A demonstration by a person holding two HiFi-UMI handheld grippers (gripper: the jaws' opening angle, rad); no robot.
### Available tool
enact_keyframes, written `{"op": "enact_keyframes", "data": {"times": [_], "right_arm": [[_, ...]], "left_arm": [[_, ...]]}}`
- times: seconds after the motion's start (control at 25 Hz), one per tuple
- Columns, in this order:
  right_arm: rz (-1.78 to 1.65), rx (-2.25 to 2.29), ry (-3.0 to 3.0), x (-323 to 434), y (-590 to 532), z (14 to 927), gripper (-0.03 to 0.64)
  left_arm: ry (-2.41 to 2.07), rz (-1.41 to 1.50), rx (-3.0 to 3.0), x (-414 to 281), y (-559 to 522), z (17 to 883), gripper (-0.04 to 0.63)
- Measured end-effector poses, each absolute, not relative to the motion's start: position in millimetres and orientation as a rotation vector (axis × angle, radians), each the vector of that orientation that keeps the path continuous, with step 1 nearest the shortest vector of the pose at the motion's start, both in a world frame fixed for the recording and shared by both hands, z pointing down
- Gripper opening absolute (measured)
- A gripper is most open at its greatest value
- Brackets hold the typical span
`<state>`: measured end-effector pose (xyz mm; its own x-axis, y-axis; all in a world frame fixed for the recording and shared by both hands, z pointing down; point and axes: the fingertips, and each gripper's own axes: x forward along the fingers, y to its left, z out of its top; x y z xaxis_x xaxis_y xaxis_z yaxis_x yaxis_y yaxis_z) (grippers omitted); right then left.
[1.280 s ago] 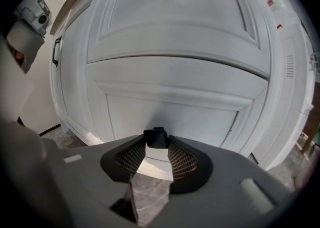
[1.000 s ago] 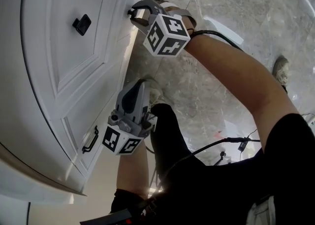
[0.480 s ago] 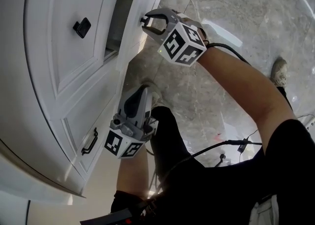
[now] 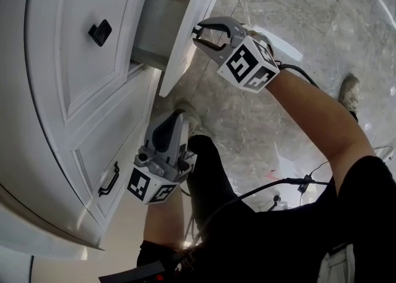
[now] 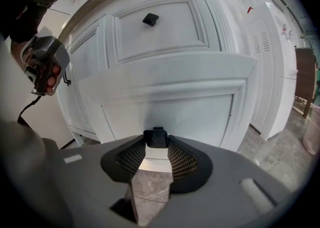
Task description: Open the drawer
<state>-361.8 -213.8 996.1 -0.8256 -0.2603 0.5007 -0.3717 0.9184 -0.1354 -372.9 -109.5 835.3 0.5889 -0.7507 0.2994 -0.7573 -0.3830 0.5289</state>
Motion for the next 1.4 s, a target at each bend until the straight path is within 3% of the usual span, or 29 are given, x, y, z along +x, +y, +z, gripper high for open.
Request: {"op": "enact_keyframes", "data": {"times": [1.4], "right_arm": [[0.391, 0.475, -2.541, -286.8, -169.6, 997.3, 0.133]], "left_arm": [[-1.188, -0.004, 2.237, -372.6, -99.5, 831.2, 0.0]]}}
